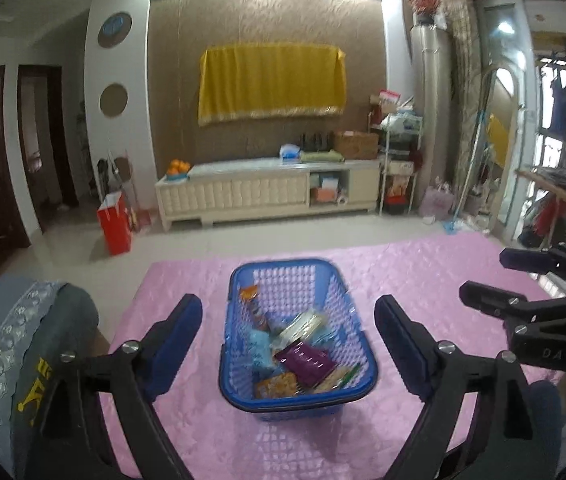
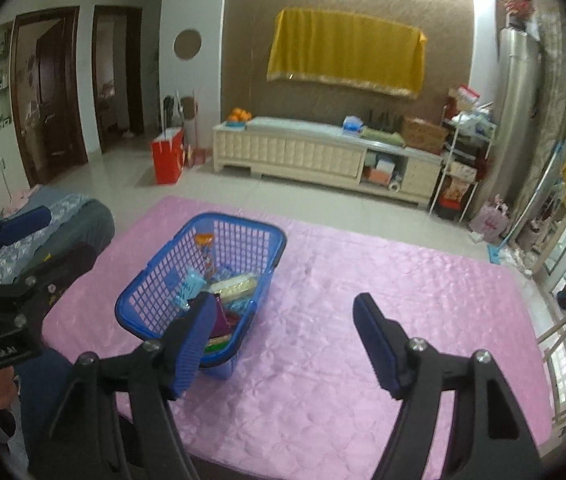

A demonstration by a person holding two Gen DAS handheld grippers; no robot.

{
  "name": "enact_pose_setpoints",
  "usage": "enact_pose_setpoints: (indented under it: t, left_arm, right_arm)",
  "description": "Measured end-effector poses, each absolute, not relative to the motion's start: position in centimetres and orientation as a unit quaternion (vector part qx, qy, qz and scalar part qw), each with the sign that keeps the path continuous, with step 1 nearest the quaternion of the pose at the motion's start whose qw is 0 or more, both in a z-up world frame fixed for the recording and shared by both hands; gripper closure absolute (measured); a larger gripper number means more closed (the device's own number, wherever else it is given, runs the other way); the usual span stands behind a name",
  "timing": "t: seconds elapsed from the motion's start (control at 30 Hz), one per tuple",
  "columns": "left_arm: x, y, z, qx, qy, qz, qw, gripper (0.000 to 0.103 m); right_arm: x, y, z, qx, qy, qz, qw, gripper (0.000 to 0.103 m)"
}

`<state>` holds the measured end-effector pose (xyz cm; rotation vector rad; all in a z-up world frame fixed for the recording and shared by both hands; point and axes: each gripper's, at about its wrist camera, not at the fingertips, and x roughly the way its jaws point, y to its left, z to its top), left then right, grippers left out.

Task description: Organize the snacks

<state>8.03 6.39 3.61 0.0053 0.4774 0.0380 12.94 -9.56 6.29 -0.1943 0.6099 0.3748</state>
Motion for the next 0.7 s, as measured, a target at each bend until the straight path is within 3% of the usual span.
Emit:
enact_pose_setpoints:
  t: [0.1, 0.2, 0.33, 0.7]
  left_arm:
    - [7.1, 5.6, 4.8, 0.005, 0.229, 0.021, 0.973, 0.002]
    - [5.9, 4.7, 5.9, 0.013, 0.218, 0.023, 0.976, 0.001]
    - [4.4, 3.8, 7.2, 0.011, 0.204, 0.018, 0.979, 0.001]
    - [1.7, 2.5, 8.5, 0.004, 0.188, 0.014, 0.982, 0.0]
  right_arm:
    - [11.8, -10.5, 7.3, -0.075, 0.287, 0.188, 0.936, 0.019]
    - [10.6, -11.5, 8.2, -0.064, 0.268, 0.185, 0.943, 0.007]
    - [9.3, -12.0, 9.4, -0.055, 0.241, 0.182, 0.952, 0.0]
    - [6.4, -12.6, 10.8, -0.049, 0.192, 0.173, 0.965, 0.0]
